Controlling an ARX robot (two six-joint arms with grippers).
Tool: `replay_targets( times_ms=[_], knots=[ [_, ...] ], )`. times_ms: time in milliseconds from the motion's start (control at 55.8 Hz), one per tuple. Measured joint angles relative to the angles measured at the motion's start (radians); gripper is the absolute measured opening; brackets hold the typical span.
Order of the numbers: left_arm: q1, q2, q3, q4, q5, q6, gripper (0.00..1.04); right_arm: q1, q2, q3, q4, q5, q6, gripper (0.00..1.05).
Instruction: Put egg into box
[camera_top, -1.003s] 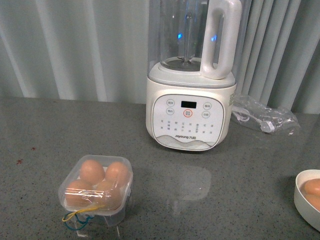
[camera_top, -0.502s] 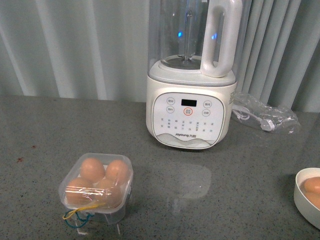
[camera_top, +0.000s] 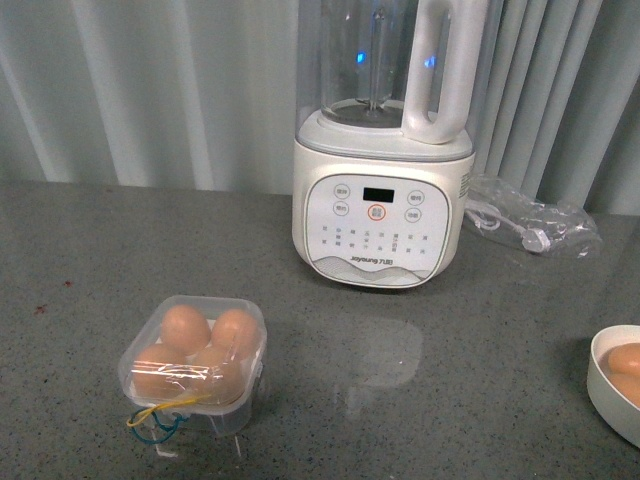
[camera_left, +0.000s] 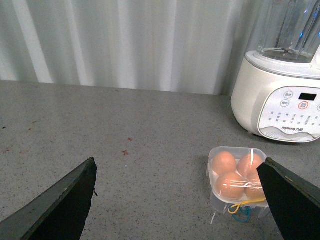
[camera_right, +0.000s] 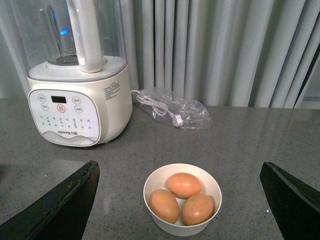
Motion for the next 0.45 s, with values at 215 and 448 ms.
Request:
replay_targets(
  times_ms=[215, 448],
  knots=[
    [0.0, 0.0, 0.0, 0.0, 0.0, 0.0, 0.98, 0.0, 0.0, 0.0, 0.0, 0.0, 0.0, 0.97],
    [0.0, 0.0, 0.0, 0.0, 0.0, 0.0, 0.98, 0.0, 0.0, 0.0, 0.0, 0.0, 0.0, 0.97]
  ],
)
